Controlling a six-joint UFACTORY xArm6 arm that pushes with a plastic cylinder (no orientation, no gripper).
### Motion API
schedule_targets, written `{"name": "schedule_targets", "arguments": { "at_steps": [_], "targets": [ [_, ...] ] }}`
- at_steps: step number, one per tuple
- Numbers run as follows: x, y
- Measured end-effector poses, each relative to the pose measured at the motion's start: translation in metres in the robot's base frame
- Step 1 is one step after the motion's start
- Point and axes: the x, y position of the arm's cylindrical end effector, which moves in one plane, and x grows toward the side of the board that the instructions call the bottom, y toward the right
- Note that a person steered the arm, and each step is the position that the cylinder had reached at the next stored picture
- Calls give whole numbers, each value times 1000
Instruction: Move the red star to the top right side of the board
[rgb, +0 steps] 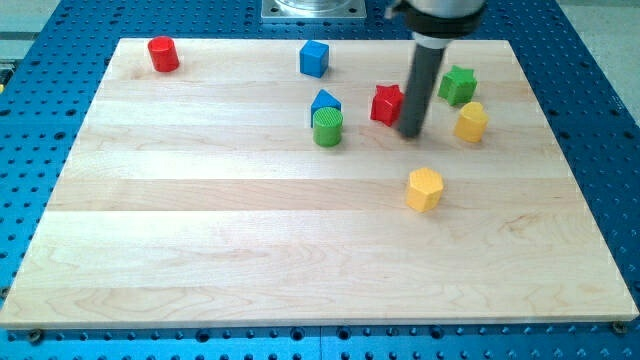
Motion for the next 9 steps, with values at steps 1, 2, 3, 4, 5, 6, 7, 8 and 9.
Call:
{"name": "schedule_targets", "arguments": {
  "at_steps": [1, 2, 3, 4, 5, 6, 7, 8, 9],
  "targets": [
    [-41, 3],
    [-61, 24],
    [-6, -21],
    [-28, -75],
    [-51, -18],
    [-68, 34],
    [-61, -20],
    [-77, -11],
    [-90, 62]
  ]
}}
